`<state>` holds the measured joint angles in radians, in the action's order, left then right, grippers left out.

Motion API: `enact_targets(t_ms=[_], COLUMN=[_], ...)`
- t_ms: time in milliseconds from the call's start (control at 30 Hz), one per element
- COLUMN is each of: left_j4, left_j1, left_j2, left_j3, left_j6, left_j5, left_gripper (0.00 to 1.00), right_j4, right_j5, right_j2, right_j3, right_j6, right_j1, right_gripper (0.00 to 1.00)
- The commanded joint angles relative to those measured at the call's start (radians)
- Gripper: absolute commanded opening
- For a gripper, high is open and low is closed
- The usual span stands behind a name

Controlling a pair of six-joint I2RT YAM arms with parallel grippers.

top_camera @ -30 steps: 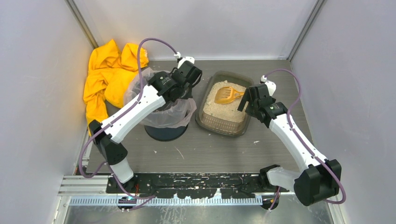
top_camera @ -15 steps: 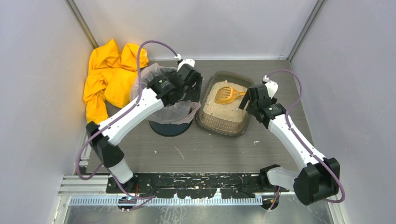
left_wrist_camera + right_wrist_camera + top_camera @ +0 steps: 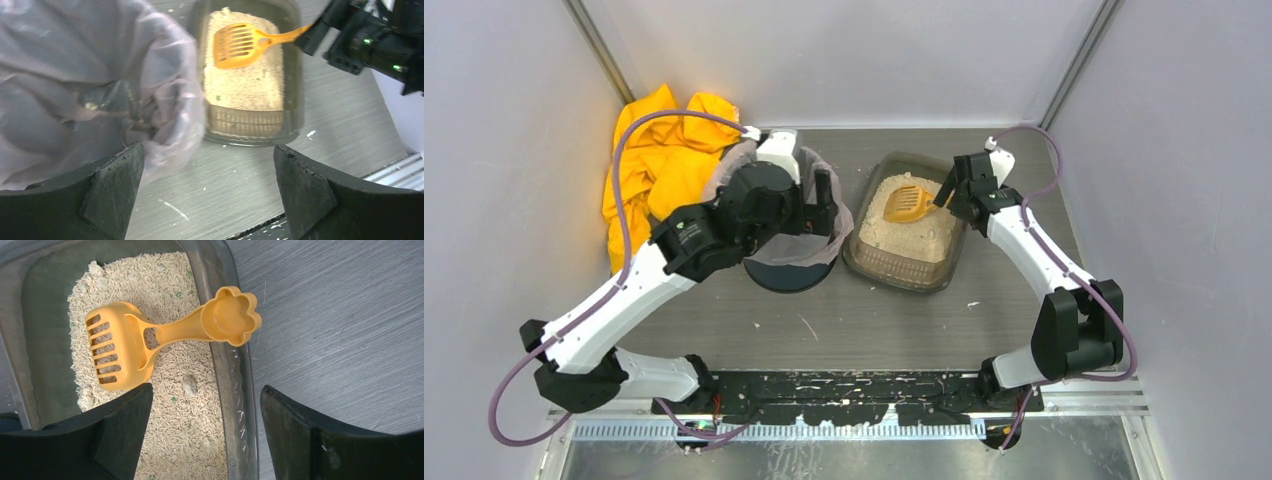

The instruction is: Clean the litter box

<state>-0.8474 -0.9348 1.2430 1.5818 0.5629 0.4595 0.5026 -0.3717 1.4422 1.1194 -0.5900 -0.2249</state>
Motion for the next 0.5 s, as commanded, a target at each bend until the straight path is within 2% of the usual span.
enact_targets(t_ms=[0,133,267,467], left_j4=[0.093,0.195,0.302,0.371], left_j1=[-0.073,-0.099,-0.1,-0.1], left_j2=[0.112,0.194,0.281,0.399], left_j3=[0.089,0.066,0.042,0.05], left_j6=[-0.038,-0.039,-0.056,-0.099], left_j5=[-0.029,-0.083,-0.109,-0.084], left_gripper=[1.0,1.0,1.0,1.0], right_j4=[-0.061,-0.114,-0.178,-0.193], right_j5=[0.011,0.035,0.137,0.138], right_j2=[-0.048,-0.039,0.033,0.139], right_j3=[0.014,-0.006,-0.001,0.053], right_j6=[-0.005,-0.002,-0.041,-0.034], right_j1=[0.015,0.052,0.118,0.147], right_gripper=[0.83,0.79,0.74,0.74])
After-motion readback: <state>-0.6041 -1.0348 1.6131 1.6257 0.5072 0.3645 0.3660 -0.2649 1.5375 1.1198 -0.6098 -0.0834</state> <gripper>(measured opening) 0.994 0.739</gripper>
